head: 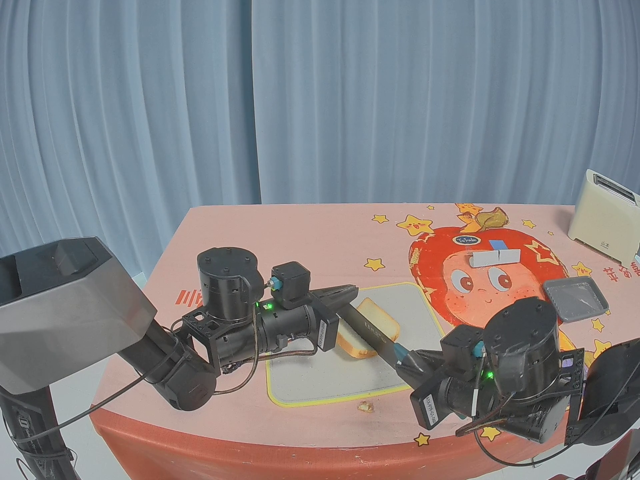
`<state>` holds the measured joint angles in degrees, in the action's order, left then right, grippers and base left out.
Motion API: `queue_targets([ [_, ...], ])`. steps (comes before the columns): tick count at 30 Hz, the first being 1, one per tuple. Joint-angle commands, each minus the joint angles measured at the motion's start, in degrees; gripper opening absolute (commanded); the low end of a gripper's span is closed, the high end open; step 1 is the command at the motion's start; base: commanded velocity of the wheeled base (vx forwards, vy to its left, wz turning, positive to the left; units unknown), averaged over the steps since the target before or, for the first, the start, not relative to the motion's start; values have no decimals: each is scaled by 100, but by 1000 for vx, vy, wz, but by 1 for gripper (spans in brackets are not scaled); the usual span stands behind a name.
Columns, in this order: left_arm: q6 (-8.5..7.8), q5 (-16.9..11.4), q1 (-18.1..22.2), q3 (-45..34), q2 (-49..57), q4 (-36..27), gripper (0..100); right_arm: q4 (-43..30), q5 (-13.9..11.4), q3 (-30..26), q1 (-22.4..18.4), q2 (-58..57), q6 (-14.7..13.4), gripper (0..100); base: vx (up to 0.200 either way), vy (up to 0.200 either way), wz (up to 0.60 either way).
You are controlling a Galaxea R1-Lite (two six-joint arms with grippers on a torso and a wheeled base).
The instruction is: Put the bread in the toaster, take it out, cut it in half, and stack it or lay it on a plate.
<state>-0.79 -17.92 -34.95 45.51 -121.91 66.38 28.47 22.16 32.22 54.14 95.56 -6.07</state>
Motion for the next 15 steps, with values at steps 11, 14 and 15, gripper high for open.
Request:
queue_targets([
  [11,9,87,-3,81,53,332,0,-8,7,56,-61,-55,1,0,0,0,0],
  [14,9,87,-3,37,35,332,0,-8,7,56,-61,-90,1,0,0,0,0],
  [15,0,87,-3,28,0,332,0,-8,-1,65,-61,-90,1,0,0,0,0],
])
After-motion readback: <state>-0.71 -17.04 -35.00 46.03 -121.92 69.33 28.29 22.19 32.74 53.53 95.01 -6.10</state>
